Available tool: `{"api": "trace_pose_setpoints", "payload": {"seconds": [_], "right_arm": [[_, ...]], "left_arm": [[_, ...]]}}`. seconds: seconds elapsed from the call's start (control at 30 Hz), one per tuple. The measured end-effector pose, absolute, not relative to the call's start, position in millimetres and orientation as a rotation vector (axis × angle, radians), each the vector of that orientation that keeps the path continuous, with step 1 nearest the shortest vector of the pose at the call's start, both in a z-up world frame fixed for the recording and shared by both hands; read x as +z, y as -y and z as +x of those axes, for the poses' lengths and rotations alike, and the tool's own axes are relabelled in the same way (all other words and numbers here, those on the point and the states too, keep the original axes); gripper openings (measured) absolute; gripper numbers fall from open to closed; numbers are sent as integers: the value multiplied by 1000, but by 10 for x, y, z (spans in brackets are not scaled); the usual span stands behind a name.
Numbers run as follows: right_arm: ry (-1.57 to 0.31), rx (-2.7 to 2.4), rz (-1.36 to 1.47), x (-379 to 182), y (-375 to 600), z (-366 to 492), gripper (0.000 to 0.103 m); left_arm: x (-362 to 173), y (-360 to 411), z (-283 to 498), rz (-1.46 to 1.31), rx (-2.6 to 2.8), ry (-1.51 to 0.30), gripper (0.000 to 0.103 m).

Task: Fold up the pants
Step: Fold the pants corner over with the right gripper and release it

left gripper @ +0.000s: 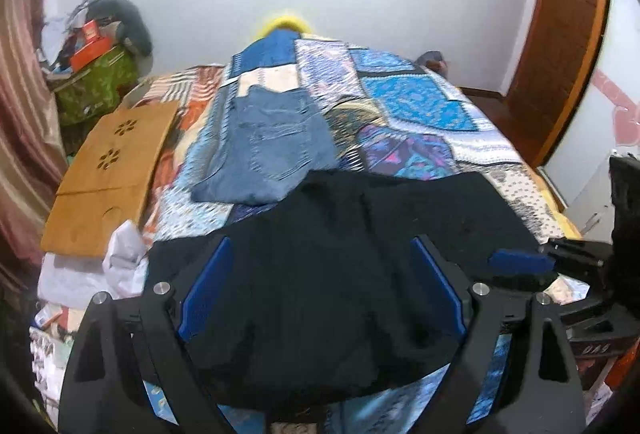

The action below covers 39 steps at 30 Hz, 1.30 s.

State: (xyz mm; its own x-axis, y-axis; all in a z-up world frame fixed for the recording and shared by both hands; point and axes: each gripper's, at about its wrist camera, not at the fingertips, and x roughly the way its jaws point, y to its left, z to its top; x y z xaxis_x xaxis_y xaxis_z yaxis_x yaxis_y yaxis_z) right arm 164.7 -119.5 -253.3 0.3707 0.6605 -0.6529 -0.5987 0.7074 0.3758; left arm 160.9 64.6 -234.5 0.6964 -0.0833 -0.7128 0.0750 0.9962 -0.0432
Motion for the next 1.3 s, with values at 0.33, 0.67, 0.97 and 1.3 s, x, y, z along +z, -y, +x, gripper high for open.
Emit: {"api": "trace_pose_setpoints", "payload": {"seconds": [0.33, 0.67, 0.97, 1.3], "right_arm": [[-803, 617, 46, -2505, 1921, 2169, 46], [-939, 611, -16, -3166, 2033, 2127, 35], [-955, 587, 41, -3154, 2288, 1816, 36], [-863, 546, 24, -2691, 2250, 1716, 43]], "left_arm": [[-2568, 104, 2048, 33, -281, -870, 58], [-3246, 518, 2190, 110, -338, -1022, 45], [-3211, 455, 1833, 175, -325, -981, 46], [-2805, -55, 1501, 118, -166, -897, 48]]}}
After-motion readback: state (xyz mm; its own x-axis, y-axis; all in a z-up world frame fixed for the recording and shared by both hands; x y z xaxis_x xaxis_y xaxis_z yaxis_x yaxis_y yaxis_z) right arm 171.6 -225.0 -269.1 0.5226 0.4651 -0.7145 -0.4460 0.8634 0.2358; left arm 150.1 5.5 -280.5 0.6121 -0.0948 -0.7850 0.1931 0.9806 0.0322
